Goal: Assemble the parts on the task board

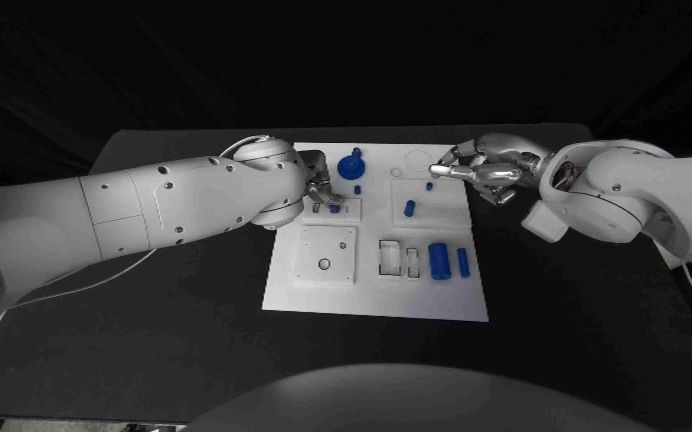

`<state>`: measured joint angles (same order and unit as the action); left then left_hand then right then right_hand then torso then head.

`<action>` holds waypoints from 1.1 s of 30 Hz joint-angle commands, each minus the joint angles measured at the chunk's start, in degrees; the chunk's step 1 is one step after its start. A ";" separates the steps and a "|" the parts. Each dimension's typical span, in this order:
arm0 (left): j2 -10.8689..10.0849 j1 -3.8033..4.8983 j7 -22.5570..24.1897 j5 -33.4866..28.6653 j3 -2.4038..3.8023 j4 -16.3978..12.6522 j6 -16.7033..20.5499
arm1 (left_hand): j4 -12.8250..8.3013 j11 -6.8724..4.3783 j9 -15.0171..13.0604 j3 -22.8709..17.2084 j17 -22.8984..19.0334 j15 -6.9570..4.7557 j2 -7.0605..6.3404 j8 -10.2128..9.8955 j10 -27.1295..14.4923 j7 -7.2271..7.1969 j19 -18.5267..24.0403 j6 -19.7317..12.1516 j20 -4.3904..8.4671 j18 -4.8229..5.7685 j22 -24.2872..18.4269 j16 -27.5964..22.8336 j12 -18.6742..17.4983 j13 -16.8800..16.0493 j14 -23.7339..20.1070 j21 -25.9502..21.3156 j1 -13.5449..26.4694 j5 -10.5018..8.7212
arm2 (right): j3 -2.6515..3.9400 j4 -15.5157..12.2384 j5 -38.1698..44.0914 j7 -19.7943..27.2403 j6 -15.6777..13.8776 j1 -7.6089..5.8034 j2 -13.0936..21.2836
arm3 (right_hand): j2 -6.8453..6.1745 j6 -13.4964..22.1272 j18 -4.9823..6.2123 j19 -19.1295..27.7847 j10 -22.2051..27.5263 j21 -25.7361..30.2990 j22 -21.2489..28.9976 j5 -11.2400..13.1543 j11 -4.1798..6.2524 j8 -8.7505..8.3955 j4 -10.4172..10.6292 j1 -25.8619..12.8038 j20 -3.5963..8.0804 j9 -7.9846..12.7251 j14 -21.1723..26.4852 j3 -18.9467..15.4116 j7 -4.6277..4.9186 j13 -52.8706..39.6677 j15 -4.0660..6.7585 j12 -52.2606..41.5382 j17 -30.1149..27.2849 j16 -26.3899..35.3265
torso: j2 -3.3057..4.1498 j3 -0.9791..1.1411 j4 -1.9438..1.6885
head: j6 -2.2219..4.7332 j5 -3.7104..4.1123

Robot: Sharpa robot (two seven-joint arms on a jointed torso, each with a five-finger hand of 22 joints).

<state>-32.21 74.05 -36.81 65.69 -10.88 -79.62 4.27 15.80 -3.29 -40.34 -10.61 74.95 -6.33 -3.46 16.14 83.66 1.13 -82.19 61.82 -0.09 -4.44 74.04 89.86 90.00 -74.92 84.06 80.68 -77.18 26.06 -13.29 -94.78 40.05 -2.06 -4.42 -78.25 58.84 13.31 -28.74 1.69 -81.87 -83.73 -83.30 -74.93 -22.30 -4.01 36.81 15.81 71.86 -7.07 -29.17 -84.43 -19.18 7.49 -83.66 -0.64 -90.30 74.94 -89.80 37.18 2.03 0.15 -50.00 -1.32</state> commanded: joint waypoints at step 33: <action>-2.59 -0.39 -2.03 12.89 -0.06 -3.97 3.70 | -0.62 -0.23 -0.68 -1.97 15.05 -0.07 -0.57 0.70 6.34 -0.44 -0.19 0.41 -0.01 0.82 0.32 0.14 0.00 -15.08 5.94 -0.16 0.33 -0.21 | -0.01 0.82 0.47 1.15 0.29 1.40 -0.14 | -0.04 0.24 0.84 0.55 -6.27 0.46 -11.67 -0.23 0.71 0.19 -0.32 0.79 -0.04 -0.09 -5.57 0.03 0.19 -6.34 0.00 0.30 15.06 -0.20 | 0.02 0.00 0.11 | 0.00 -0.44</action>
<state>-34.83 73.69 -38.17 77.52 -10.93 -83.43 8.73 15.68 -3.29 -40.97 -11.84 74.93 -6.33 -3.72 16.59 83.66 1.31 -82.19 61.86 -0.09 -4.44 74.36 89.86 90.00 -74.92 84.06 80.69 -76.91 25.53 -13.29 -93.98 40.06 -1.66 -4.43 -76.92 58.76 13.11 -28.74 1.69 -81.87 -83.74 -83.09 -74.91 -22.30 -4.01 36.81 15.81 72.12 -7.07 -29.21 -84.44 -19.18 7.49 -83.66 -0.65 -90.21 74.92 -89.80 37.17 2.03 0.24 -50.00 -1.77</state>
